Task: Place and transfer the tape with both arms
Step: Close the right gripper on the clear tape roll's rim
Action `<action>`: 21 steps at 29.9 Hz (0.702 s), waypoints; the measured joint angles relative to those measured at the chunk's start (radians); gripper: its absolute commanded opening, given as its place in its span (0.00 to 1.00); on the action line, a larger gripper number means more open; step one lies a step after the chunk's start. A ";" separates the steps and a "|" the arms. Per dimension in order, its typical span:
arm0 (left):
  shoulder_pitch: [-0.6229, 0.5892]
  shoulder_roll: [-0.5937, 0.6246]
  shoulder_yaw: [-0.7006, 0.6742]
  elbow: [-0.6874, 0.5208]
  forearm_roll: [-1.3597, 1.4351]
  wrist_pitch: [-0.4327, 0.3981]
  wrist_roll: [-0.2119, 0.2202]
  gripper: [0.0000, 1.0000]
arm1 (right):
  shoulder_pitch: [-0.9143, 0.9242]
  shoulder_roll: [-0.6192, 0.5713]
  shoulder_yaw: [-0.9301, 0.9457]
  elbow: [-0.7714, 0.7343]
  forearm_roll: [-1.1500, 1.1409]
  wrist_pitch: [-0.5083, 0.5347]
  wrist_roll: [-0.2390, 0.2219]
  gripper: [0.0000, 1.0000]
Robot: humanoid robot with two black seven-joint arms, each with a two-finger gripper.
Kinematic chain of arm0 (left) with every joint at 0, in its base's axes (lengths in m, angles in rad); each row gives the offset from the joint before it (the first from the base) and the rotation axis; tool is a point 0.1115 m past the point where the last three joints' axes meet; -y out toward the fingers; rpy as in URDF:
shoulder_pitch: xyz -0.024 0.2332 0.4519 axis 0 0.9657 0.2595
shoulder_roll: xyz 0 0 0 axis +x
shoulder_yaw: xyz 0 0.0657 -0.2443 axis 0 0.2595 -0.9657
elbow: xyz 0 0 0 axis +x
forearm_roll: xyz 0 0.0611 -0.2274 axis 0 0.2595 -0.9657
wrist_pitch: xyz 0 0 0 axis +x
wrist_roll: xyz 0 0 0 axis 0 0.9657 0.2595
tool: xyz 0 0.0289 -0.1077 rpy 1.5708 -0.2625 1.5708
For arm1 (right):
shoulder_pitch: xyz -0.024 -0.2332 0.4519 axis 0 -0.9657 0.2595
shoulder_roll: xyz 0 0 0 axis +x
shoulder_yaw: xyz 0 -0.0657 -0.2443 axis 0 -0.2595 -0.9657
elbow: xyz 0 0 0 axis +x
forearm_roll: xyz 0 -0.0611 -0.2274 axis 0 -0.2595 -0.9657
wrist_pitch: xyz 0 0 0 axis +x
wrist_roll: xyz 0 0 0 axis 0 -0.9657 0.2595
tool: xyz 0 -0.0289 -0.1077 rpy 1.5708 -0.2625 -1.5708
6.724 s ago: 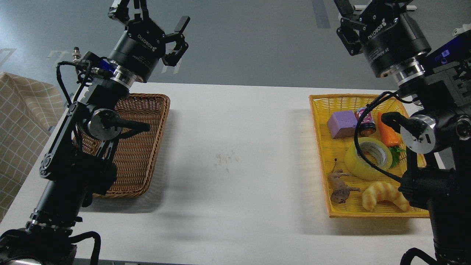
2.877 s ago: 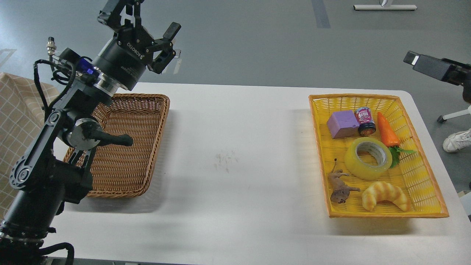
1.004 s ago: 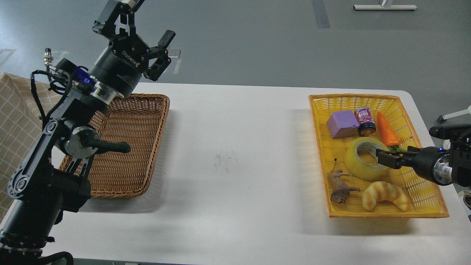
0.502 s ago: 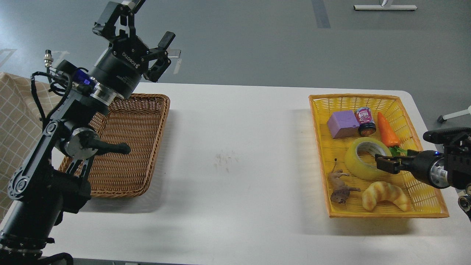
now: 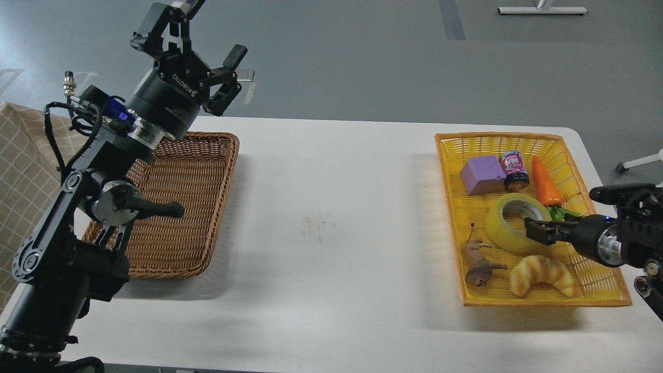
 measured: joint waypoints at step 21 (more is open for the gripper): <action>0.009 0.004 -0.004 -0.001 -0.001 -0.001 -0.024 0.98 | 0.009 0.018 0.005 -0.001 0.000 -0.001 0.002 0.42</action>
